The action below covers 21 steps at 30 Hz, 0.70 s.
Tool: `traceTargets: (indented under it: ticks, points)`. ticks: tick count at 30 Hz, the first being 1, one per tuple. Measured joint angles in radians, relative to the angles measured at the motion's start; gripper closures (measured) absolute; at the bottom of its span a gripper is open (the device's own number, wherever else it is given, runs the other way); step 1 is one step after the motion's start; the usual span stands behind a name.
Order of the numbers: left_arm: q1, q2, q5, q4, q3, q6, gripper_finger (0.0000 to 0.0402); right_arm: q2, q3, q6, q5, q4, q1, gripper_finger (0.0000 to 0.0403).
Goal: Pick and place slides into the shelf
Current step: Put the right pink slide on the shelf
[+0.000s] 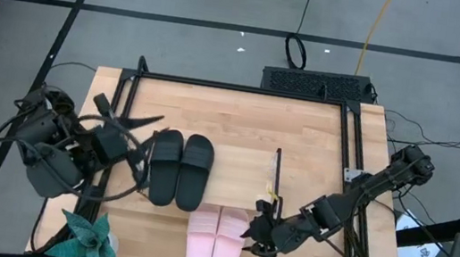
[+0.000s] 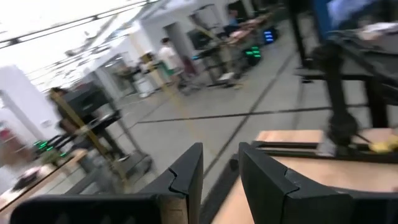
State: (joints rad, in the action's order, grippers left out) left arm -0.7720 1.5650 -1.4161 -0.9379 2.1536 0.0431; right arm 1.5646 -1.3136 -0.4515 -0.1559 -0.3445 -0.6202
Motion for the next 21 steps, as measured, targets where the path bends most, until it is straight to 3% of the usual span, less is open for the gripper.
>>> traceTargets:
  ticks: [5,13,21]
  points:
    - [-0.042,0.000,0.030,0.003,0.000,-0.015,0.0293,0.001,0.000,-0.004,-0.015,-0.064,-0.015,0.0264]
    - [-0.129,0.000,0.030,0.005,0.000,-0.049,0.0293,0.005,0.000,-0.019,-0.047,-0.028,-0.038,0.0264]
    - [-0.185,0.013,0.016,0.008,0.000,-0.056,0.0293,0.108,-0.001,-0.081,-0.053,-0.042,-0.091,0.0264]
